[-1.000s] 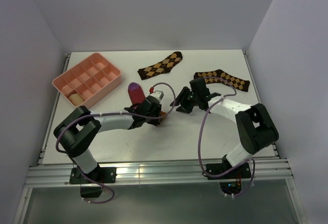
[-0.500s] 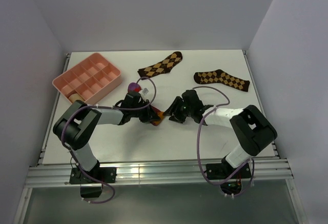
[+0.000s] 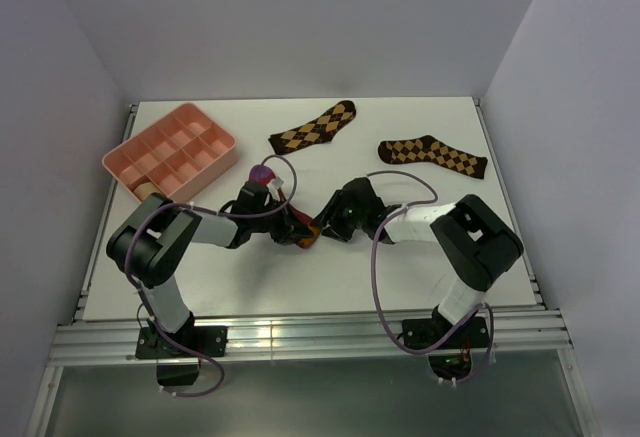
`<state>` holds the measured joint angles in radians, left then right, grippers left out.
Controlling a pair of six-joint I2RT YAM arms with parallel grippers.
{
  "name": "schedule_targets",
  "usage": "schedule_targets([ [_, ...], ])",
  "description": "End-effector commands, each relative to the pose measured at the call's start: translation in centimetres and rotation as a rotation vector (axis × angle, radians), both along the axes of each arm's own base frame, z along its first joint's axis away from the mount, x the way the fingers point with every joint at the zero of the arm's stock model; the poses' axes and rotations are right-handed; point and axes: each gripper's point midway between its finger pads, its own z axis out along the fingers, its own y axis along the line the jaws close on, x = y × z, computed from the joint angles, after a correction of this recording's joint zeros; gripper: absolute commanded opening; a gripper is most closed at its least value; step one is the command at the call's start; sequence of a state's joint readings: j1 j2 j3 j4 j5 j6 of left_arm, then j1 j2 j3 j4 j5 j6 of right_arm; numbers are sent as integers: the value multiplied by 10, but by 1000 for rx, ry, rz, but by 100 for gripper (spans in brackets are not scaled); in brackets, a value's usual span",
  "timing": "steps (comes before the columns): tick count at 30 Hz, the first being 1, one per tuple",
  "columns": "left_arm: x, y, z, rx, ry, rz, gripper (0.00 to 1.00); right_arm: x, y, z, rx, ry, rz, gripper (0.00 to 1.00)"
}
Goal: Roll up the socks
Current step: Roll the sock at the center of the board.
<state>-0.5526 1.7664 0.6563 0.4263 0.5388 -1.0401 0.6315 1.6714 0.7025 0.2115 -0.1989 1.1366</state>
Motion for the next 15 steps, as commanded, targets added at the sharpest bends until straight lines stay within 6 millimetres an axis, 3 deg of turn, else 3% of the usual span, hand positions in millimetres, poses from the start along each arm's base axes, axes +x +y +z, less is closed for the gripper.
schedule_targets([
  [1, -8, 2, -9, -10, 55, 12, 1, 6, 7, 0, -15, -15, -13, 56],
  [7, -10, 4, -14, -32, 88, 42, 1, -3, 2, -18, -67, 58, -21, 48],
  [9, -10, 4, -14, -37, 99, 51, 1, -9, -2, -24, -102, 85, -27, 32],
  [10, -9, 5, -14, -39, 98, 53, 1, -7, -4, -24, -115, 86, -29, 19],
  [14, -5, 6, -12, -17, 71, 59, 4, -8, -8, -23, -179, 115, -13, 0],
  [15, -1, 8, -12, 1, 56, 69, 6, -13, -13, -27, -210, 138, -2, 0],
])
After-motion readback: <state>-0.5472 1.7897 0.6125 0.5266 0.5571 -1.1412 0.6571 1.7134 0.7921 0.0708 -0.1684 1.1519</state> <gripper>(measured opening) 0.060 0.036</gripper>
